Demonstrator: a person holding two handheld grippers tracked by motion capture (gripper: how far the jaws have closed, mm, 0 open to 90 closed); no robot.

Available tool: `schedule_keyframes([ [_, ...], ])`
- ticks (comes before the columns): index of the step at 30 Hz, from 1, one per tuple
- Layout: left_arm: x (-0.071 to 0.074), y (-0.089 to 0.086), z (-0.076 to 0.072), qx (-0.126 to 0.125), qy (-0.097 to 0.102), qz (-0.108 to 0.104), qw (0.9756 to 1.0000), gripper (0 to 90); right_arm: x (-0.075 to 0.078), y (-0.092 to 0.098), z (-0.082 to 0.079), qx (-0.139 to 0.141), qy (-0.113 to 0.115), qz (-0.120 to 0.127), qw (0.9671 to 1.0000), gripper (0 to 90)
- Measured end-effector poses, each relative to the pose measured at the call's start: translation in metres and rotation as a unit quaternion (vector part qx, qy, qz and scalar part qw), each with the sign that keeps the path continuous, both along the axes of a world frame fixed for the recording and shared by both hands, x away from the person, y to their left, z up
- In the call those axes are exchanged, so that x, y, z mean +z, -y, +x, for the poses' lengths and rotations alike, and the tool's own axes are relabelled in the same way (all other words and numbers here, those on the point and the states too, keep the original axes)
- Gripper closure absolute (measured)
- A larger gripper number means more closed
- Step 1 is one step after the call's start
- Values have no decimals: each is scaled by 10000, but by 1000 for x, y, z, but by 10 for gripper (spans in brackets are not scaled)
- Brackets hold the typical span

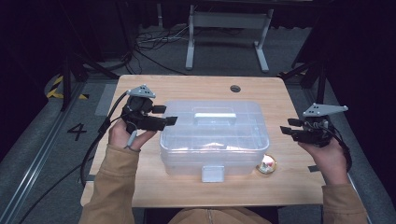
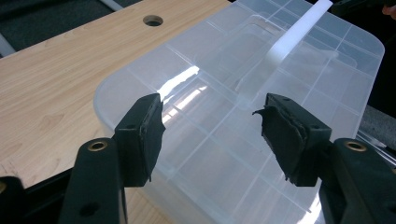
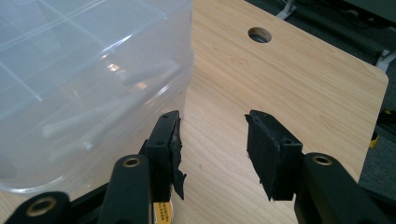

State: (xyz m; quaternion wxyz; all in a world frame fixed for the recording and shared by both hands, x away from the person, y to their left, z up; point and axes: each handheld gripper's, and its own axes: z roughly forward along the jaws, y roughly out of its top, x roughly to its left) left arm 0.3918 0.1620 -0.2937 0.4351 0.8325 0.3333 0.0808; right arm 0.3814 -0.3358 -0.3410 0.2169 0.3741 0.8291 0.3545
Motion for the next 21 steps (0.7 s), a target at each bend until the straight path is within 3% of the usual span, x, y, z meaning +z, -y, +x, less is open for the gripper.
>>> schedule_keyframes([
  [6,-6,14,5,-196,5,27,9998,358,-3,0,-3,-11,-34,2,10000,537],
  [15,-16,28,12,-263,-141,108,9995,357,-9,-5,-1,29,-122,-88,9999,534],
  [21,-23,36,14,-295,-140,276,9991,424,-13,-10,1,98,-154,-162,9997,528],
])
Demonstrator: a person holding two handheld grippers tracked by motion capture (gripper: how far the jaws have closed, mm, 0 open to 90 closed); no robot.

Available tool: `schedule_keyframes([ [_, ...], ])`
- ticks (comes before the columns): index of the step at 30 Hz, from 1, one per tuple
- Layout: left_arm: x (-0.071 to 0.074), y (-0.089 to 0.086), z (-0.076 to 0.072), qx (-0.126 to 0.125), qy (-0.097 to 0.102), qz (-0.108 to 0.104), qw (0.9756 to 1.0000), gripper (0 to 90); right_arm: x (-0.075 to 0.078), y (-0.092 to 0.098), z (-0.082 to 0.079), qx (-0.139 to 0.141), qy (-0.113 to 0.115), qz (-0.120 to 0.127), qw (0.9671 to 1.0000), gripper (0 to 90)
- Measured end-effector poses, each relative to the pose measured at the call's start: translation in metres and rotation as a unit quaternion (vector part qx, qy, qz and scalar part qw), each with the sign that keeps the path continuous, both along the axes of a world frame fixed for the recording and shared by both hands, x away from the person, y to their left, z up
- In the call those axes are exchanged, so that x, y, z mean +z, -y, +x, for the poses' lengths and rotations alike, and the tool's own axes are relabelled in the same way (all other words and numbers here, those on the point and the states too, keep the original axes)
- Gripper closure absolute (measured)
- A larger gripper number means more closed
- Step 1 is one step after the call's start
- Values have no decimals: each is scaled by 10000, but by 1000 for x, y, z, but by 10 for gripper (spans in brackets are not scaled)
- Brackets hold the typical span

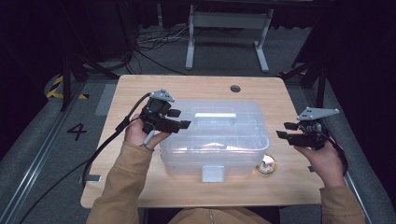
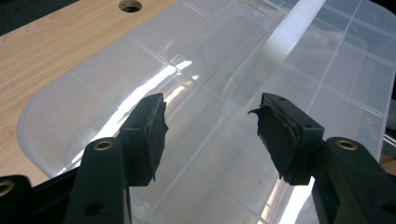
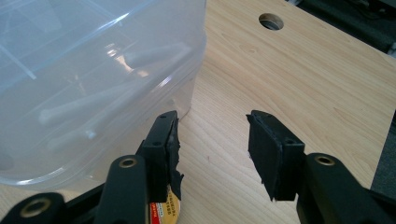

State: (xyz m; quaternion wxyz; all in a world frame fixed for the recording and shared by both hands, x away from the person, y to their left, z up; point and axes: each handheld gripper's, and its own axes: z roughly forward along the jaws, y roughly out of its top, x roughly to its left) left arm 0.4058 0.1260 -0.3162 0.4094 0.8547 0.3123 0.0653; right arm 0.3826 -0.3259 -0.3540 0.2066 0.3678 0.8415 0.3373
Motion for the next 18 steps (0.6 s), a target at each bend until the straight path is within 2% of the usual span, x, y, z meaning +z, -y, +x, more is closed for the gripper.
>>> schedule_keyframes([
  [2,-1,1,1,-22,-72,-42,10000,428,-1,-1,0,7,-22,-3,10000,528],
  [5,-2,3,2,-31,-73,-73,9999,438,-2,-2,1,28,-36,-19,10000,526],
  [9,-3,5,2,8,-19,-87,10000,555,-4,-3,2,40,-70,-45,10000,524],
  [12,-3,5,2,32,37,-103,9999,586,-5,-5,2,61,-82,-62,9999,523],
  [15,-2,4,1,-73,219,-161,9996,638,-6,-5,3,72,-86,-81,9999,522],
  [18,0,2,3,-261,171,-339,9989,743,-7,-6,3,79,-105,-91,9999,520],
])
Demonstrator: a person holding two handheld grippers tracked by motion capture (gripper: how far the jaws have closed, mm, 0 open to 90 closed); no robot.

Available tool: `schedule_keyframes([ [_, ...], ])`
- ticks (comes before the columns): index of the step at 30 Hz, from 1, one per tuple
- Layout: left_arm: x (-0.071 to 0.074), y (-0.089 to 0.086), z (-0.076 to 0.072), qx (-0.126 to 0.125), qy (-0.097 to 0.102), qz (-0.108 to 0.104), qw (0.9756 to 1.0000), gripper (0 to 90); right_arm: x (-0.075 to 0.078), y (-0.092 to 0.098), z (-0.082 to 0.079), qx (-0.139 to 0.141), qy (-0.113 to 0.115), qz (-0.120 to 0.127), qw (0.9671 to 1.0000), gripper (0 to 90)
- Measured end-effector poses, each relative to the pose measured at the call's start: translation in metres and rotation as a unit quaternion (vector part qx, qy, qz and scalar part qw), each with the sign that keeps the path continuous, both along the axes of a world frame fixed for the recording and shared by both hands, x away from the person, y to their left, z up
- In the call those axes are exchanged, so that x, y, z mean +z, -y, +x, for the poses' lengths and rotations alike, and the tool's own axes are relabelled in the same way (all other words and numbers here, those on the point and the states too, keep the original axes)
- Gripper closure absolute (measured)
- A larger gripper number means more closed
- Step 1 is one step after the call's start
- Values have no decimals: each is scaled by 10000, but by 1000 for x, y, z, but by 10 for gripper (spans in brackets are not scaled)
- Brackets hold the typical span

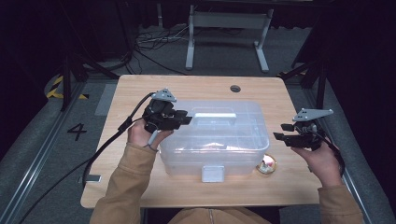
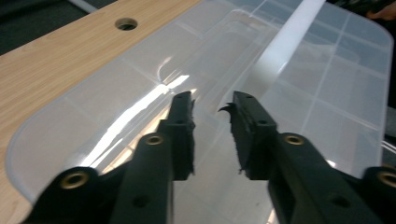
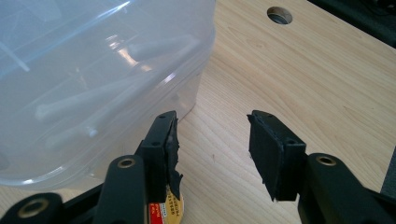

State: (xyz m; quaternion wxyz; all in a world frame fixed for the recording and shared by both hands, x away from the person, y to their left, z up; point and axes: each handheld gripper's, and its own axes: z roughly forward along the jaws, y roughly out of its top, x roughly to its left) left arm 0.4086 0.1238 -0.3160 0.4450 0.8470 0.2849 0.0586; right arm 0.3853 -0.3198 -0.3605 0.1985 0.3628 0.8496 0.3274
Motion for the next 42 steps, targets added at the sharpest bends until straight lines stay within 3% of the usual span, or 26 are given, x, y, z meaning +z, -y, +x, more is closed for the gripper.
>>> schedule_keyframes([
  [3,1,-2,4,-132,-219,-78,9996,792,0,0,0,6,-6,-7,10000,518],
  [6,1,-2,4,-141,-177,-10,9997,796,-1,-1,0,20,-6,-13,10000,516],
  [9,1,-2,5,-188,-219,-80,9996,717,-1,-1,1,24,-17,-19,10000,514],
  [15,4,-2,4,-214,-198,-61,9996,642,-3,-3,1,47,-49,-52,10000,509],
  [23,12,-6,-2,-500,-112,-322,9982,596,-2,-2,1,32,-25,-42,10000,509],
  [28,7,9,0,-611,-96,-82,9981,587,-4,-4,0,53,-41,-73,10000,509],
  [32,3,17,3,-704,69,-33,9975,617,-4,-2,-1,34,-30,-79,10000,509],
  [37,1,19,7,-695,74,-10,9976,700,-4,-2,-2,27,-23,-70,10000,509],
  [42,1,20,6,-581,239,108,9980,754,-5,-3,-1,154,-67,-4,9999,532],
])
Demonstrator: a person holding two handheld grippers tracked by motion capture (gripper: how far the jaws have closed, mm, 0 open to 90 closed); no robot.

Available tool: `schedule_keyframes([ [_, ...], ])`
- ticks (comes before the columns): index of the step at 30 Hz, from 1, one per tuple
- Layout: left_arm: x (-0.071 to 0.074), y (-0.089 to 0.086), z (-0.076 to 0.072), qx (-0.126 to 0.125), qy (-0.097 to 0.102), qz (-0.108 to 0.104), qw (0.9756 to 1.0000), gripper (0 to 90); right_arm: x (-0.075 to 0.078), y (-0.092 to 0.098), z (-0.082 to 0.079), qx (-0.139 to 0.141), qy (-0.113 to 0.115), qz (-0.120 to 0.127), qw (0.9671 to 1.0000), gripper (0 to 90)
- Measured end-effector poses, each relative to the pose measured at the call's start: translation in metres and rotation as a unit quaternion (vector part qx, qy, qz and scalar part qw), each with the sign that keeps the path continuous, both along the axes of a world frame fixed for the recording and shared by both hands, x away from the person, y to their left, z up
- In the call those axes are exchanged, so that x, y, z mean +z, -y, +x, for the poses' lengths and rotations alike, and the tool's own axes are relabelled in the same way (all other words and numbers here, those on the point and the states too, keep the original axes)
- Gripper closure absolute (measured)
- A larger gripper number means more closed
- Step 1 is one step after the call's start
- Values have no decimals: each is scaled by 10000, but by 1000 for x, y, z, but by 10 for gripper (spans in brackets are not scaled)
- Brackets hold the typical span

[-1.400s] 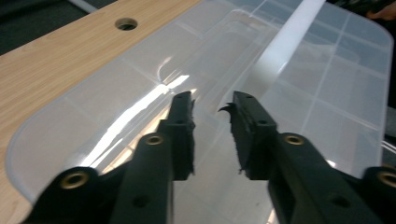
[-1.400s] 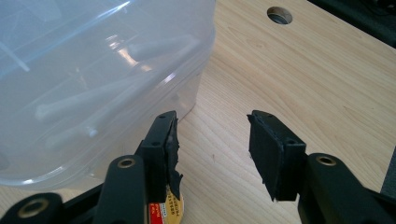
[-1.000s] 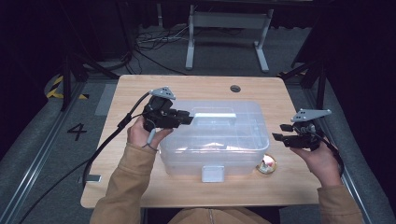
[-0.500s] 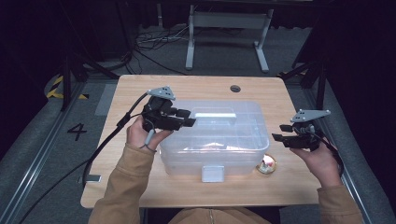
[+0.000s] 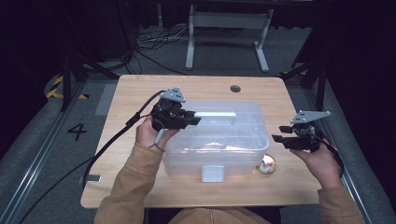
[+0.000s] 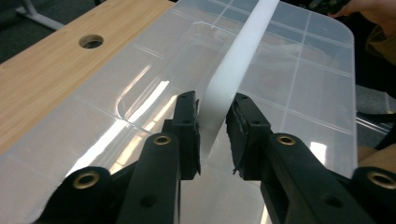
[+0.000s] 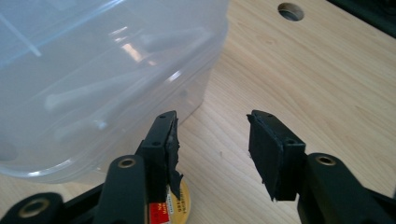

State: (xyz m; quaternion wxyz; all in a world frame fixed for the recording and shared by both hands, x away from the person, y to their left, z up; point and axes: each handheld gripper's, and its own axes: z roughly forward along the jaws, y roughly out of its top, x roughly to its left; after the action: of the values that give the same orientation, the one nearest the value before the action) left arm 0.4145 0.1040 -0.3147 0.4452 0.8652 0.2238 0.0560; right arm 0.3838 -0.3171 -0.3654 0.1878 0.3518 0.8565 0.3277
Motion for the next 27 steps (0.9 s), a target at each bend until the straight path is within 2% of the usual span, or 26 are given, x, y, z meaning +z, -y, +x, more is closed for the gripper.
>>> schedule_keyframes([
  [3,3,1,1,22,-9,108,9999,761,-2,-1,1,110,-94,111,9998,549],
  [6,8,5,3,7,-81,331,9994,763,-3,-2,1,242,-99,-30,9997,619],
  [10,13,5,7,63,-188,314,9993,764,-2,-2,0,333,-122,-17,9994,664],
  [16,19,8,9,157,-227,419,9987,762,1,-2,-1,435,-174,120,9988,681],
  [20,24,7,13,195,-206,369,9989,761,2,-1,-3,496,-197,229,9983,690],
  [24,34,10,15,249,-54,567,9981,760,4,-1,-4,544,-212,283,9979,695],
  [27,39,12,20,278,-138,656,9974,759,5,-1,-4,583,-207,336,9975,698],
])
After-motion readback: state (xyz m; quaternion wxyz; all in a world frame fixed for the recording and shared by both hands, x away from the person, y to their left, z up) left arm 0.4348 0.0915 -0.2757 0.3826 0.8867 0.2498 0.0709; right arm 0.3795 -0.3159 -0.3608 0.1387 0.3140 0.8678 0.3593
